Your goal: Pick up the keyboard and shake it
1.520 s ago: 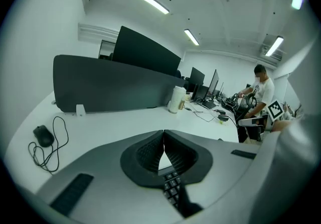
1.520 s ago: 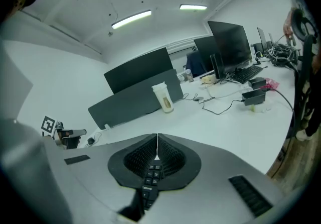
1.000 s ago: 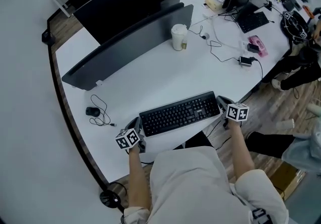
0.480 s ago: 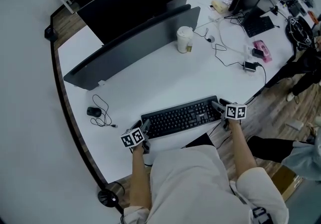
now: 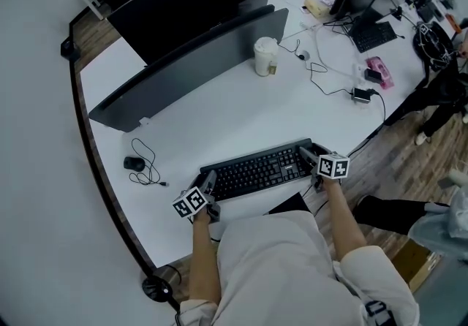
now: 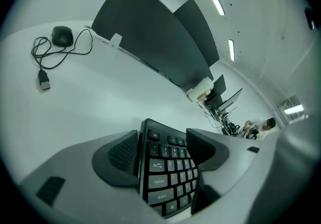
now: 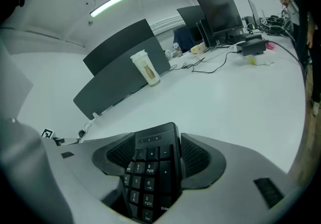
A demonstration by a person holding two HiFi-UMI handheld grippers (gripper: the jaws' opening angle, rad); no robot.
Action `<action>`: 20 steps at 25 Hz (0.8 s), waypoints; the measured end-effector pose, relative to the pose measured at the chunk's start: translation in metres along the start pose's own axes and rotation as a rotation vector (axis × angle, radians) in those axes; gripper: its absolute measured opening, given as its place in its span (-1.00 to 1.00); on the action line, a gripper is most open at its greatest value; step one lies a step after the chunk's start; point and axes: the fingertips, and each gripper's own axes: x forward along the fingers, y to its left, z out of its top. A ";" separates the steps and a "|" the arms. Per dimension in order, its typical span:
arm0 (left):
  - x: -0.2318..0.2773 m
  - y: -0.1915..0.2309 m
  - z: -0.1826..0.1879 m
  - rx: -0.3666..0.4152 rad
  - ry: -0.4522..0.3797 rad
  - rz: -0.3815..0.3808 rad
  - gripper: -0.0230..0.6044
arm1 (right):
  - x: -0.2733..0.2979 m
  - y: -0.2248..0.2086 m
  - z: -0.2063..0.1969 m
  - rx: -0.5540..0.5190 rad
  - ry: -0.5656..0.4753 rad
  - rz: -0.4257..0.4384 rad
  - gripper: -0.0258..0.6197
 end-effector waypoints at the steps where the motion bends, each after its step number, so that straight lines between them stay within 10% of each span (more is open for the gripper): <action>1: -0.001 -0.001 0.002 -0.019 -0.004 -0.027 0.03 | -0.003 0.001 0.001 -0.010 -0.019 0.001 -0.02; 20: -0.017 -0.004 0.004 -0.188 0.101 -0.345 0.02 | -0.032 0.041 0.038 -0.121 -0.274 0.183 -0.03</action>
